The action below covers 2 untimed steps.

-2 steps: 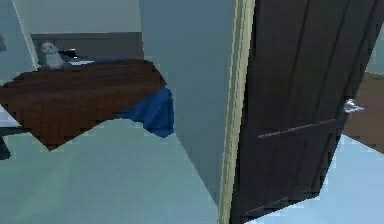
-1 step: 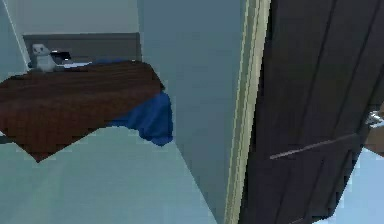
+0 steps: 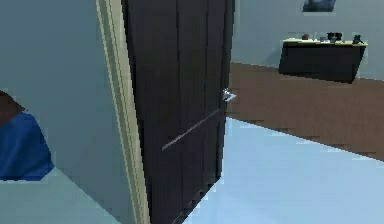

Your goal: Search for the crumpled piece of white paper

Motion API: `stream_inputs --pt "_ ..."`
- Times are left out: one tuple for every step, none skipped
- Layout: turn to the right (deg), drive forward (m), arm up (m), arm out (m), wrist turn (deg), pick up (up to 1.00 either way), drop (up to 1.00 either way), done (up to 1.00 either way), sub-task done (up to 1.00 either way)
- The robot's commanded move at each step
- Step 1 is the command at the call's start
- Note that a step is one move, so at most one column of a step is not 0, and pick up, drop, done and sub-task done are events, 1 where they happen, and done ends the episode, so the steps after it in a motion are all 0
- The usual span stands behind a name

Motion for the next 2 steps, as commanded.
stream_inputs --pt "0.0 0.50 0.00 0.00 0.0 0.00 0.00 0.00 0.00" --pt "33.0 0.00 0.00 0.00 0.0 0.00 0.00 0.00 0.00"
